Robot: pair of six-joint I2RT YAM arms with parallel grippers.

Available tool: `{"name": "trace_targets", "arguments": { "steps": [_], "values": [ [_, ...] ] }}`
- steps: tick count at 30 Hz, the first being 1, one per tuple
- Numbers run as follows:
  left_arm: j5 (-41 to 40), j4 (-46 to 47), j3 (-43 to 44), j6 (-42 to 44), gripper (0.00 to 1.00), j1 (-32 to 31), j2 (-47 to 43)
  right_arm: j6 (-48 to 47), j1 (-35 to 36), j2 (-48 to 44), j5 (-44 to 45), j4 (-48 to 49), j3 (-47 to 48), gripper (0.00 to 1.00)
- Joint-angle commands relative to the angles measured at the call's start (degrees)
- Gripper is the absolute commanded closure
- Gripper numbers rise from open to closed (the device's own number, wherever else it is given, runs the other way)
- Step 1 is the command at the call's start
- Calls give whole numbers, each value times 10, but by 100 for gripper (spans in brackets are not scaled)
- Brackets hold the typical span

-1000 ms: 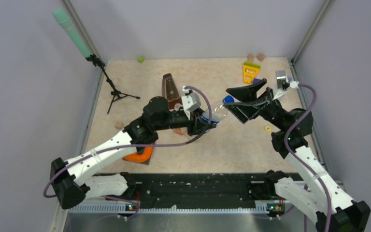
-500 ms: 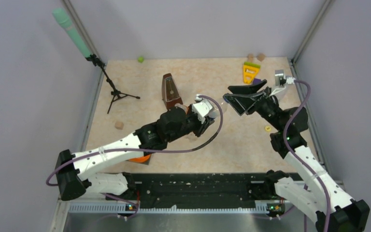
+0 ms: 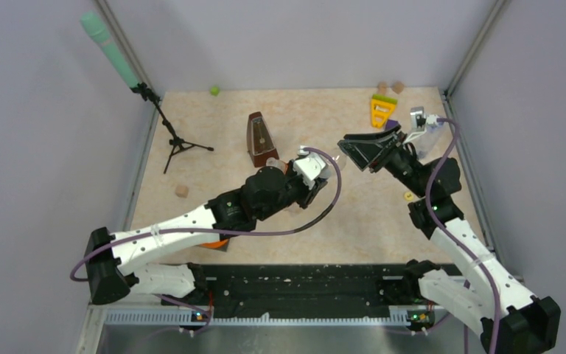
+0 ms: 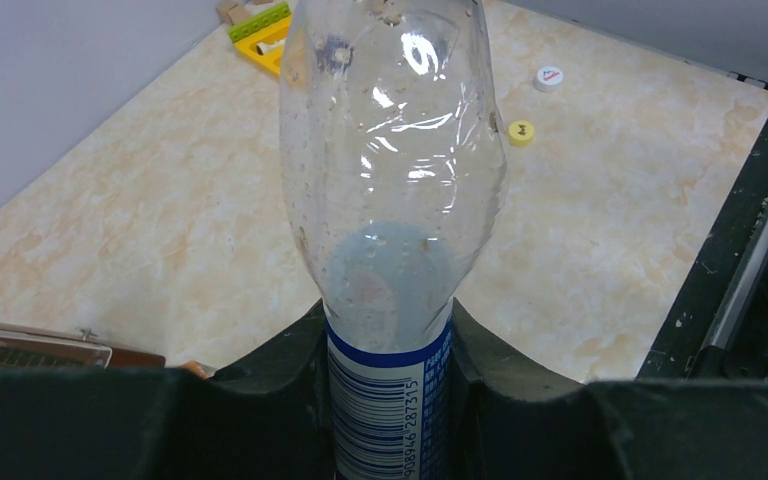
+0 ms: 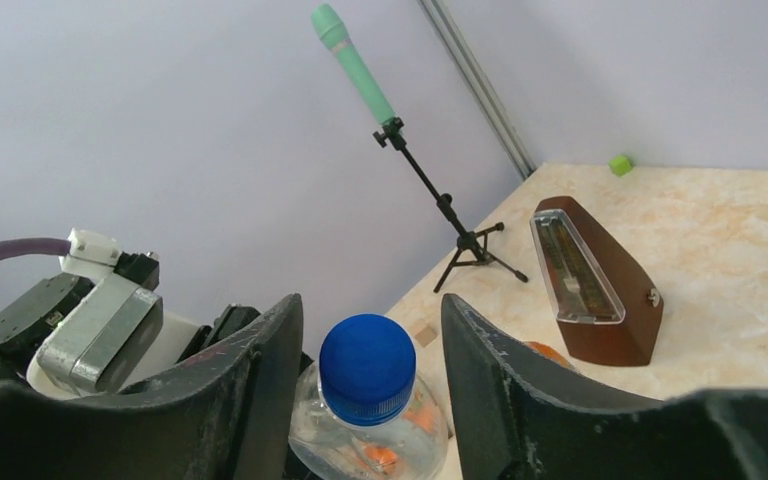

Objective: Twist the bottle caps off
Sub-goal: Unscrew the bottle cap from the plastic bottle.

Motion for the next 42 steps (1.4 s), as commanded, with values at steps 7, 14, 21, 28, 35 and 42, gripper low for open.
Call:
{"name": "trace_targets", "arguments": {
  "steps": [7,14,21,28,35,42],
  "values": [
    [-15,35,19,7,100,-6,-3,4,5,-1,-4,28,1,86],
    [25,43,8,2,100,5,-13,9,5,3,-67,93,-11,100],
    [502,65,-5,-110,100,183,-33,12,4,12,-198,195,6,100],
    [744,170,2,-219,100,242,8,52,4,13,-282,284,24,100],
    [834,257,1,-300,100,244,54,77,0,7,-277,320,30,100],
    [834,339,-41,-357,100,248,41,182,0,52,-350,488,45,100]
  ]
}}
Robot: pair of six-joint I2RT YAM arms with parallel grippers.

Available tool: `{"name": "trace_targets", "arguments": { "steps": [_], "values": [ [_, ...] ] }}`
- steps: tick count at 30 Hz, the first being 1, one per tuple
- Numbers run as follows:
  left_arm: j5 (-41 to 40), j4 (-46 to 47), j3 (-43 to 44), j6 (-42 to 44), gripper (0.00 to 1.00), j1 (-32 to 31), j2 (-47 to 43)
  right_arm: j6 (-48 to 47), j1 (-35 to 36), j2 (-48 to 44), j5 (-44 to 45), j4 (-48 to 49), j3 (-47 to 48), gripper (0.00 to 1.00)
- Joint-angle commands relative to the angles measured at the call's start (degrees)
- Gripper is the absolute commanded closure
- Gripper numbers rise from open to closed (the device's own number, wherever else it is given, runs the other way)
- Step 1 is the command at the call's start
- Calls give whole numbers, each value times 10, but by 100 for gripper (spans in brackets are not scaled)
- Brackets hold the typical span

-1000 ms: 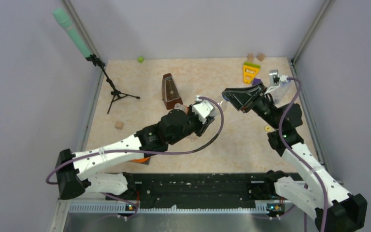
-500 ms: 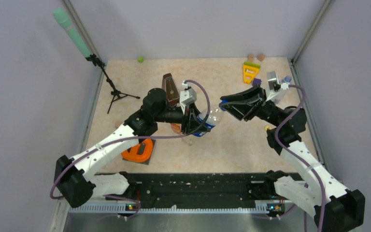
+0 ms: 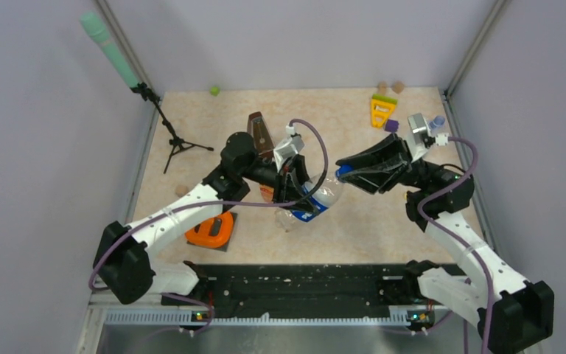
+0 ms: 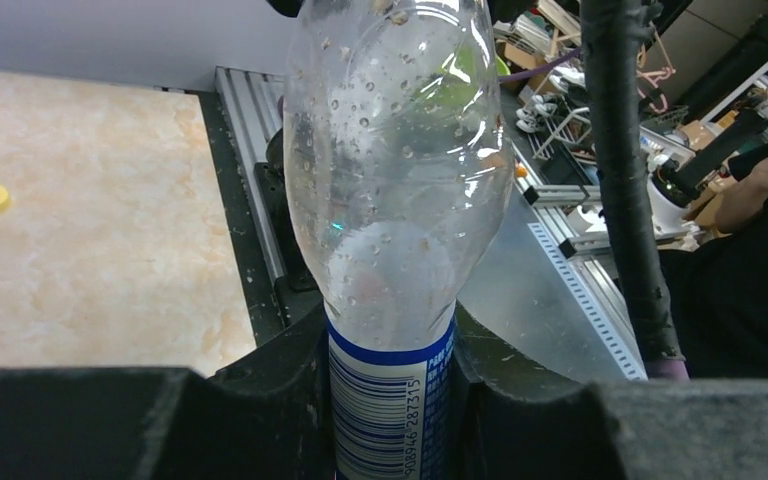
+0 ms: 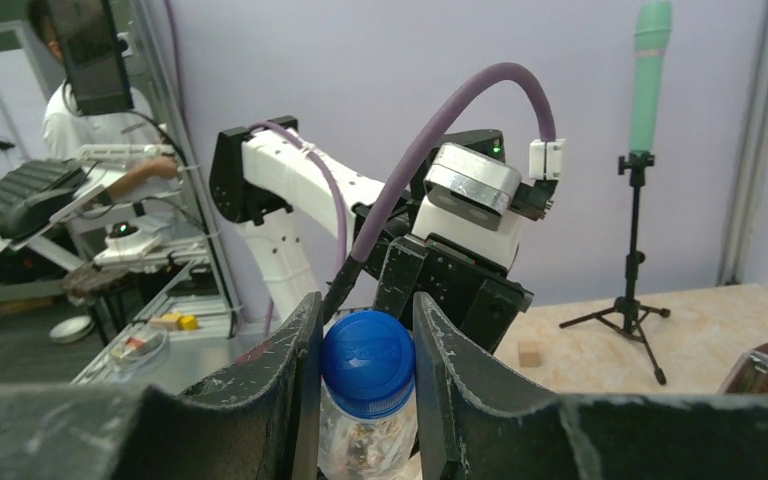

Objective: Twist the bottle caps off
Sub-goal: Unscrew the bottle cap from the plastic bottle.

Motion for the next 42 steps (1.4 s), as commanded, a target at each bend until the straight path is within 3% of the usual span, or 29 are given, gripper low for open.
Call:
{"name": "trace_targets", "arguments": {
  "steps": [1,4,6,9,11,15,18,22,25,31,35,39,42],
  "values": [
    [-2,117,-33,-50,100,20,-29,111,0,22,-77,173,41,100],
    [-8,9,2,12,100,20,-29,92,0,19,-58,122,36,100],
    [-48,-39,8,56,100,16,-40,31,1,3,-27,39,34,82],
    [-133,-90,5,107,100,14,-62,-57,1,-30,24,-116,37,41],
    [-177,-100,-2,125,100,12,-77,-95,1,-48,75,-200,39,33],
    [-244,-122,-5,163,100,0,-94,-99,1,-62,137,-249,32,24],
    [-302,-175,11,204,100,-19,-93,-95,1,-67,192,-271,24,21],
    [-504,-273,43,273,100,-98,-88,-97,1,-63,243,-307,26,21],
    [-613,-253,33,269,100,-134,-85,-85,1,-48,243,-318,36,24],
    [-707,-194,10,244,100,-160,-90,-84,5,-40,277,-348,33,31],
    [-736,-191,13,253,100,-177,-83,-84,6,-41,282,-346,30,44],
    [-767,-207,25,271,100,-195,-68,-84,7,-40,279,-336,25,48],
    [-781,-212,30,274,100,-205,-61,-82,7,-42,284,-331,21,42]
  ]
}}
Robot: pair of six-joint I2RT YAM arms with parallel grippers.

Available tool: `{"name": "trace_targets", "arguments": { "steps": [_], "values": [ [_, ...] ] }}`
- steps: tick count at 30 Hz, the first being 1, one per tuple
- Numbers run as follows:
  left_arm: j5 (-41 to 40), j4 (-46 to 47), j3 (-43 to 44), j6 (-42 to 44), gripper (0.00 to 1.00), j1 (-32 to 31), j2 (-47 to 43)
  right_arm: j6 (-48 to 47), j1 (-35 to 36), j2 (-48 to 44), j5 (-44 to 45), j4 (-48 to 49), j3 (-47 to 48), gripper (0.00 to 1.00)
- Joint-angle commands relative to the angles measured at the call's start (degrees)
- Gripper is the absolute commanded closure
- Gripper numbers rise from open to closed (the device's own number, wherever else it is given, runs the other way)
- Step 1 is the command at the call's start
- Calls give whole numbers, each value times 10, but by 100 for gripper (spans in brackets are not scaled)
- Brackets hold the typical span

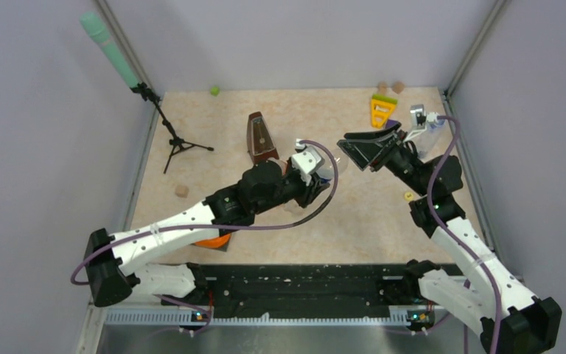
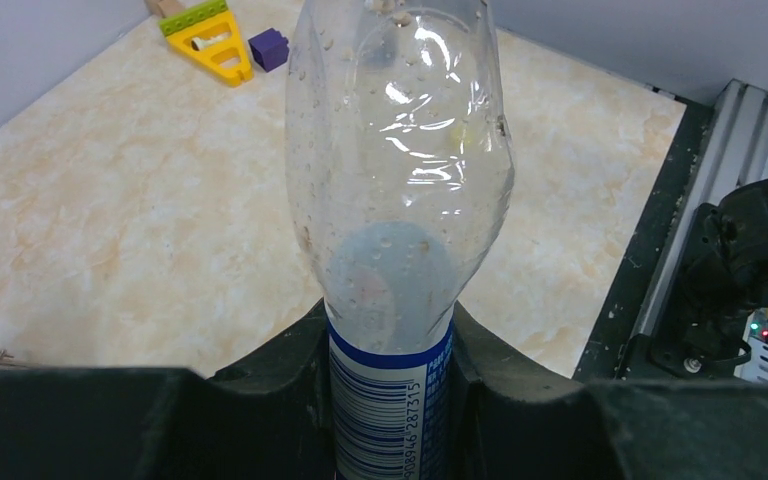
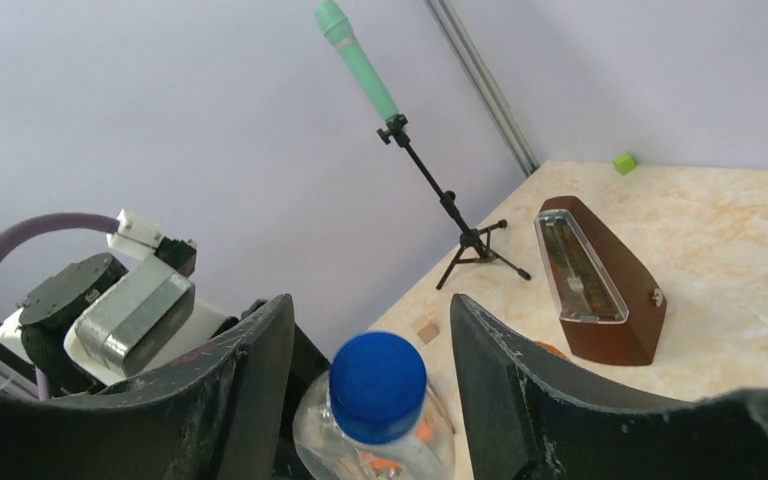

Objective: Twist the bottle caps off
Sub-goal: Unscrew the bottle cap from the plastic bottle.

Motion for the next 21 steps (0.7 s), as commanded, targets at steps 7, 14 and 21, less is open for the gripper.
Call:
{"name": "trace_targets", "arguments": {
  "steps": [7,14,21],
  "values": [
    [-66,14,19,25,100,-20,7,5,6,-5,17,6,13,47],
    [-101,17,22,40,100,-24,10,2,6,14,3,-14,28,48],
    [-132,25,18,48,100,-38,11,13,6,22,15,4,22,63]
  ]
}}
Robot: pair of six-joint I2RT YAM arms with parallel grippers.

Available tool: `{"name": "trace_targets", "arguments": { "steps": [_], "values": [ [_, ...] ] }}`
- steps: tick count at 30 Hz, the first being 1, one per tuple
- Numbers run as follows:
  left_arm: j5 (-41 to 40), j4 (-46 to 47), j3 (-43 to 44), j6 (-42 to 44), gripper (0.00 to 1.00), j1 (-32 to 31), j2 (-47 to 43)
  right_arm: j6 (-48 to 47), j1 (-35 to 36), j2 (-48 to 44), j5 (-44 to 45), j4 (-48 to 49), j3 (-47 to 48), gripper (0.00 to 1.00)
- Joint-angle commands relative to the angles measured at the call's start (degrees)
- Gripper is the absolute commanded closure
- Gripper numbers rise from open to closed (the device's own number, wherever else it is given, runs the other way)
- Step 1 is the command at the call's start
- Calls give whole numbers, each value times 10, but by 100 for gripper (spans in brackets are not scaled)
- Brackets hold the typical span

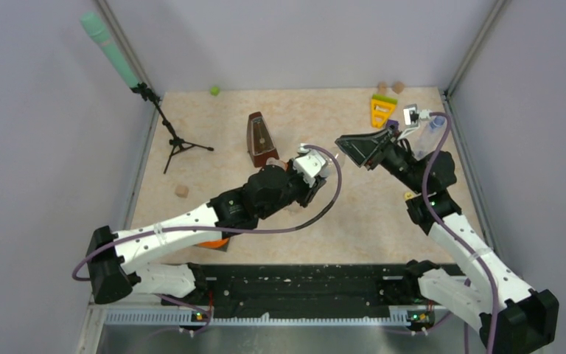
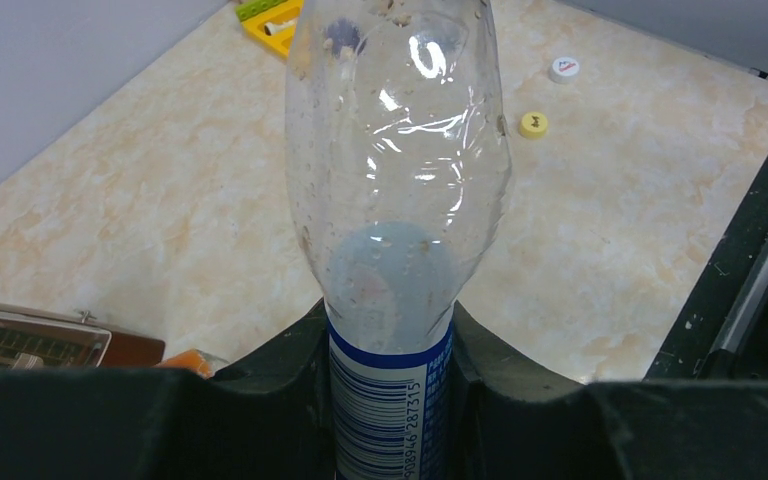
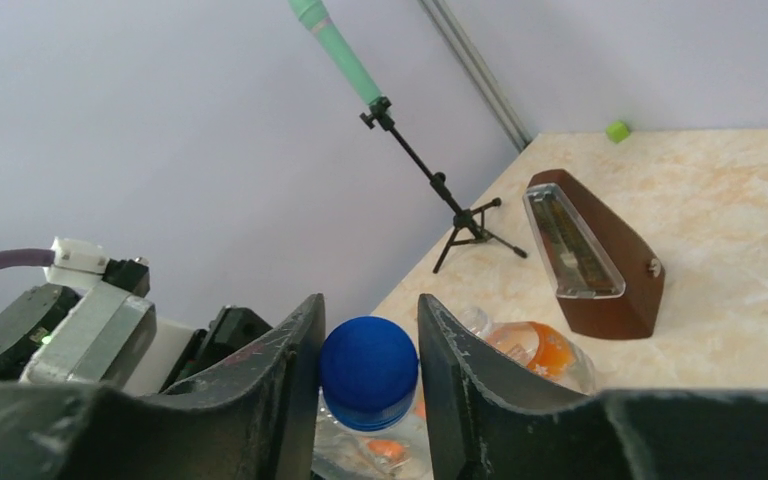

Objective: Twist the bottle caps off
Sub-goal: Unscrew the bottle cap from the plastic bottle.

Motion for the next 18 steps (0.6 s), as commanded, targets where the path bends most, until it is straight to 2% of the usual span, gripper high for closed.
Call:
{"name": "trace_targets", "arguments": {
  "steps": [1,3,7,18],
  "values": [
    [-34,30,17,14,100,-12,-2,12,6,0,6,20,20,61],
    [-47,32,17,15,100,-16,0,14,6,1,8,24,18,51],
    [-74,40,14,17,100,-24,1,17,6,2,12,23,19,45],
    [-177,74,7,48,100,-62,15,37,7,-1,48,17,11,45]
  ]
}}
